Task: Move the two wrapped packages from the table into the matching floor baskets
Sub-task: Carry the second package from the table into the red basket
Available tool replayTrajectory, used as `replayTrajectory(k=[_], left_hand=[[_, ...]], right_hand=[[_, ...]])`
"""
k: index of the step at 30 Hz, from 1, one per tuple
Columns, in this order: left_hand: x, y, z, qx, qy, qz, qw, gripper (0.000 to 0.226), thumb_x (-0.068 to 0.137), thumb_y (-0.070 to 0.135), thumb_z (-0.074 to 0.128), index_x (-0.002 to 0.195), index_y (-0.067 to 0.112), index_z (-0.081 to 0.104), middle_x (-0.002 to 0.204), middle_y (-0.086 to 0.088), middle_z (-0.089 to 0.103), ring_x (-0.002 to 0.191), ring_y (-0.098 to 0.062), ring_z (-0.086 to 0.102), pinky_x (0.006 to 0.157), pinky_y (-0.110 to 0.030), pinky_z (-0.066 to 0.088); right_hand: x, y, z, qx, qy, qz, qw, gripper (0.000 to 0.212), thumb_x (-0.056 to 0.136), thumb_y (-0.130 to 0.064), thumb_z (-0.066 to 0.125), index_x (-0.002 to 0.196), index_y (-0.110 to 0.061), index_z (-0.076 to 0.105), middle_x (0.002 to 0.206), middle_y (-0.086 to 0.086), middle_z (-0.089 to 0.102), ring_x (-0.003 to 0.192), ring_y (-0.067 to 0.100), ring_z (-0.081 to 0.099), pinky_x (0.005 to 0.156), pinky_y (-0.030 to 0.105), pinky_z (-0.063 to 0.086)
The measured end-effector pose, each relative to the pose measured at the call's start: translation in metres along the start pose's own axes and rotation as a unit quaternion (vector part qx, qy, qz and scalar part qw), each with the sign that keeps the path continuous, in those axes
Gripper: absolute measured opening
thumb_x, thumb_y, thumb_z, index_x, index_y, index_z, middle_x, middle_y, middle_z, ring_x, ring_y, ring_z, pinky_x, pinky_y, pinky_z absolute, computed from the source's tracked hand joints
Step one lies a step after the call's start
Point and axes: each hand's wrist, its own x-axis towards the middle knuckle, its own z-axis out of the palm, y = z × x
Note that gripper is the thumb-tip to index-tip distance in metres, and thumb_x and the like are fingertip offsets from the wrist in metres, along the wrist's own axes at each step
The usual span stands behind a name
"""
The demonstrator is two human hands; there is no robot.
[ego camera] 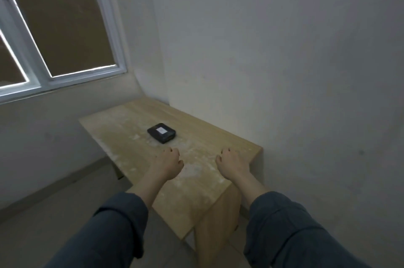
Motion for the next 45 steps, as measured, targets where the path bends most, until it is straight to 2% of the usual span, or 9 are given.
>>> replayTrajectory(k=[6,12,20,24,30,34,38,41,45], left_hand=[[0.07,-0.108,0.004,-0.02,-0.021,-0.023,0.999,0.042,0.096,0.032,0.038,0.127,0.005,0.048,0.133,-0.015,0.049,0.115,-0.029,0.052,0.096,-0.042,0.048],[0.165,-0.175,0.013,-0.02,-0.025,-0.019,0.999,0.042,0.096,0.031,0.039,0.127,0.004,0.048,0.134,-0.016,0.047,0.115,-0.03,0.052,0.098,-0.043,0.047],[0.309,-0.229,0.007,-0.072,-0.066,0.011,0.995,0.033,0.094,0.028,0.042,0.117,0.006,0.052,0.125,-0.016,0.051,0.103,-0.03,0.056,0.087,-0.038,0.048],[0.371,-0.249,0.02,-0.077,-0.088,0.048,0.992,0.03,0.092,0.027,0.043,0.108,0.004,0.054,0.118,-0.016,0.053,0.09,-0.028,0.054,0.084,-0.038,0.047],[0.459,-0.294,0.051,-0.089,-0.135,0.107,0.981,0.021,0.092,0.024,0.044,0.096,0.006,0.053,0.119,-0.016,0.052,0.095,-0.028,0.055,0.084,-0.036,0.047],[0.503,-0.325,0.076,-0.08,-0.186,0.131,0.971,0.031,0.093,0.025,0.044,0.113,0.004,0.054,0.124,-0.016,0.049,0.106,-0.031,0.055,0.092,-0.039,0.047],[0.542,-0.346,0.107,-0.086,-0.208,0.143,0.964,0.031,0.094,0.025,0.043,0.114,0.003,0.051,0.126,-0.017,0.048,0.107,-0.029,0.053,0.091,-0.038,0.048],[0.559,-0.351,0.13,-0.14,-0.202,0.117,0.962,0.046,0.096,0.033,0.044,0.129,0.001,0.042,0.134,-0.02,0.043,0.116,-0.032,0.05,0.095,-0.039,0.046],[0.566,-0.348,0.153,-0.231,-0.254,0.076,0.936,0.065,0.093,0.049,0.043,0.139,0.004,0.036,0.142,-0.02,0.033,0.12,-0.034,0.047,0.099,-0.04,0.043]], right_hand=[[0.089,-0.073,0.04,-0.012,0.011,0.02,1.0,0.043,0.099,-0.033,0.03,0.124,-0.005,0.049,0.124,0.015,0.056,0.112,0.032,0.052,0.091,0.045,0.048],[0.189,-0.113,0.09,-0.014,0.021,0.054,0.998,0.044,0.098,-0.034,0.03,0.122,-0.005,0.052,0.123,0.015,0.057,0.11,0.031,0.054,0.087,0.04,0.048],[0.296,-0.149,0.142,0.045,-0.01,0.163,0.986,0.044,0.098,-0.036,0.029,0.123,-0.006,0.05,0.124,0.014,0.056,0.109,0.031,0.053,0.087,0.04,0.047],[0.333,-0.161,0.175,0.068,-0.03,0.225,0.972,0.039,0.099,-0.034,0.029,0.114,-0.006,0.052,0.118,0.014,0.057,0.104,0.031,0.054,0.084,0.039,0.048],[0.373,-0.18,0.233,0.116,-0.04,0.331,0.936,0.04,0.099,-0.035,0.03,0.118,-0.005,0.05,0.121,0.015,0.056,0.107,0.031,0.055,0.089,0.038,0.047],[0.395,-0.198,0.26,0.151,-0.031,0.39,0.908,0.039,0.1,-0.032,0.031,0.113,-0.001,0.05,0.116,0.017,0.056,0.106,0.032,0.056,0.088,0.038,0.047],[0.412,-0.215,0.289,0.162,0.0,0.411,0.897,0.038,0.101,-0.032,0.03,0.111,-0.002,0.052,0.116,0.018,0.057,0.106,0.033,0.056,0.089,0.042,0.047],[0.418,-0.223,0.313,0.138,0.004,0.434,0.89,0.047,0.1,-0.043,0.028,0.11,-0.006,0.053,0.115,0.015,0.058,0.104,0.03,0.054,0.091,0.04,0.047],[0.427,-0.238,0.338,0.155,0.028,0.489,0.858,0.067,0.092,-0.061,0.03,0.13,-0.007,0.043,0.135,0.015,0.042,0.126,0.032,0.038,0.103,0.043,0.037]])
